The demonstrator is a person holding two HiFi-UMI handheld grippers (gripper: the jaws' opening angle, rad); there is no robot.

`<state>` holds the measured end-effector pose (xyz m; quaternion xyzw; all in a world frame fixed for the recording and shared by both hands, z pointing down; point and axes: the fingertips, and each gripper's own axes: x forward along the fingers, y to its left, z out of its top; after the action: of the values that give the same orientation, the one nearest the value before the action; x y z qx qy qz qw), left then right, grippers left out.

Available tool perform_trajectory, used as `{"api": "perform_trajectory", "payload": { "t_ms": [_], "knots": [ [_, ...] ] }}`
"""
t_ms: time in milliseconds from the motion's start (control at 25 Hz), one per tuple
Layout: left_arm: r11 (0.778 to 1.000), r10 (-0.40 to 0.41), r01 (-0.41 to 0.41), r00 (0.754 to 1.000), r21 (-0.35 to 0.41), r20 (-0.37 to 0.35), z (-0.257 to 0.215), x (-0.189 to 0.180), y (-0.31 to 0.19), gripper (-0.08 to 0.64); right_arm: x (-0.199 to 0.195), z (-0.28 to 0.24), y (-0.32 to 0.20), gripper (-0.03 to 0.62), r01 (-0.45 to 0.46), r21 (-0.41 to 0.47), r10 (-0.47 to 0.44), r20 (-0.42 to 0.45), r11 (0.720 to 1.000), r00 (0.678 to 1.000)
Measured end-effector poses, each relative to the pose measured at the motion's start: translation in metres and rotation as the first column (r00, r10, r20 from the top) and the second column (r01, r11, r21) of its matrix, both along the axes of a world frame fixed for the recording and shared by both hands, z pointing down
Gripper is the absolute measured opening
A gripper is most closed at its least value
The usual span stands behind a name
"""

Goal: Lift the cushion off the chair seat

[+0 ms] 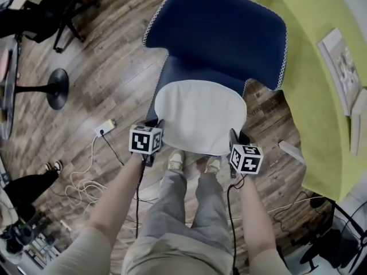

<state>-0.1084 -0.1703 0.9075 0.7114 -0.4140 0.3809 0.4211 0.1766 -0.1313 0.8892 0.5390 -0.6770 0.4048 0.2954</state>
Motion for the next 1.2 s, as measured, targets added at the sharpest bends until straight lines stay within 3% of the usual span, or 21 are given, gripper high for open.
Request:
{"api": "perform_trajectory", "payload": {
  "t_ms": [360, 600, 880, 1200],
  "knots": [
    [0.993, -0.015, 0.024, 0.997, 0.114, -0.078, -0.131, 0.006, -0.007, 0.066, 0.006, -0.141, -0.010, 0.078, -0.011, 0.144, 0.011, 0.002, 0.990, 1.000],
    [0.964, -0.004, 0.041, 0.990, 0.262, -0.142, -0.245, 0.009, -0.024, 0.064, 0.015, -0.261, -0.020, 0.078, -0.010, 0.305, 0.016, -0.016, 0.952, 1.000],
    [0.906, 0.026, 0.054, 0.983, 0.419, -0.183, -0.373, 0.015, -0.021, 0.064, 0.020, -0.395, -0.014, 0.081, 0.018, 0.469, -0.005, -0.029, 0.883, 1.000],
    [0.801, 0.049, 0.097, 0.973, 0.591, -0.225, -0.506, 0.006, -0.014, 0.064, 0.018, -0.529, 0.001, 0.081, 0.018, 0.659, 0.001, -0.029, 0.752, 1.000]
  ]
}}
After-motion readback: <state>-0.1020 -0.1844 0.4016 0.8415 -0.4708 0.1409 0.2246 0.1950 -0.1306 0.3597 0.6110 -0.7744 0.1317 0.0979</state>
